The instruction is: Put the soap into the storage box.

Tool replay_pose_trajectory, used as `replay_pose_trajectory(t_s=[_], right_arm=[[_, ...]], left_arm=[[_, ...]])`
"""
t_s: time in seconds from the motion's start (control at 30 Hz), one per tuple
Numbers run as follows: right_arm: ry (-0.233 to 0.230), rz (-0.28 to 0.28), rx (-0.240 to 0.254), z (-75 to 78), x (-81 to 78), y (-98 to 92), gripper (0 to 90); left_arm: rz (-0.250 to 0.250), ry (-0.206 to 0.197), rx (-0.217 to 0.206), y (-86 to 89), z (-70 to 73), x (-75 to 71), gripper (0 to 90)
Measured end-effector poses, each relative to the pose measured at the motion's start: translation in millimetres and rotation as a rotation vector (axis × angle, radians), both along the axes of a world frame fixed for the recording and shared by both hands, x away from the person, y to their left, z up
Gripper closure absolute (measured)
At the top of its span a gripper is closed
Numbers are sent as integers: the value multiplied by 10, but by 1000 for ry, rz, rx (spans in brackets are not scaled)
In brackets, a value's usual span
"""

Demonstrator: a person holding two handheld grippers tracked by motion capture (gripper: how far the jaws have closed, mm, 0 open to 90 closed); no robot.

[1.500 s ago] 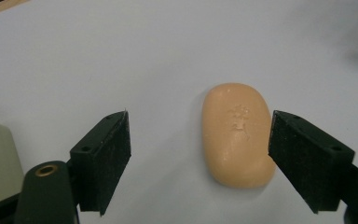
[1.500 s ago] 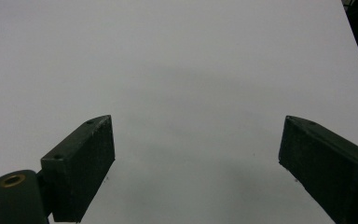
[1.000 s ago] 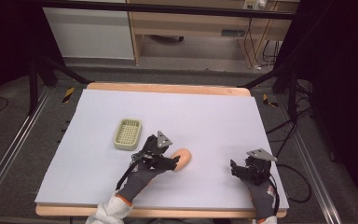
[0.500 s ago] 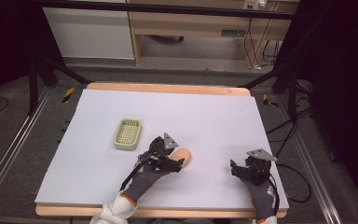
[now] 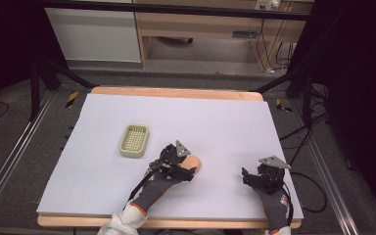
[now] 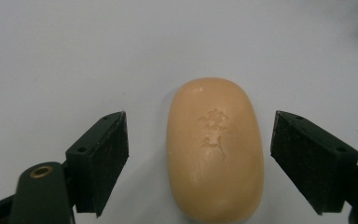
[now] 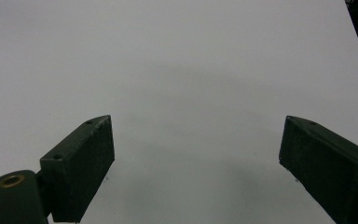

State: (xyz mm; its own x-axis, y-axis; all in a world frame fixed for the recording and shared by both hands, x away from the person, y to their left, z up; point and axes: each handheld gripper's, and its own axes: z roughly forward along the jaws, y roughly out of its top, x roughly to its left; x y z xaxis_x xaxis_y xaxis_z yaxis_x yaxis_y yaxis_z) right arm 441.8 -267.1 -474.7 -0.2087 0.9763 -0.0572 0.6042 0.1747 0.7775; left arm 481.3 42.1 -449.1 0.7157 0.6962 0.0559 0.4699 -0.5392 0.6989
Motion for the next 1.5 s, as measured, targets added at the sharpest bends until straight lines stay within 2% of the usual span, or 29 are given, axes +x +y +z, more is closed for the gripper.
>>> replay_pose_trajectory(t_s=[0.5, 1.0, 1.37, 1.5], right_arm=[[4, 1, 4, -5, 4, 4, 104], [6, 2, 1, -7, 8, 5, 102], [9, 0, 2, -7, 10, 8, 102], [11, 0, 0, -8, 12, 7, 101]], left_arm=[[-1, 26, 31, -84, -115, 46, 183], [-5, 72, 68, -138, -224, 92, 211], [-8, 96, 40, -143, -231, 102, 284], [-13, 106, 51, -150, -218, 101, 304]])
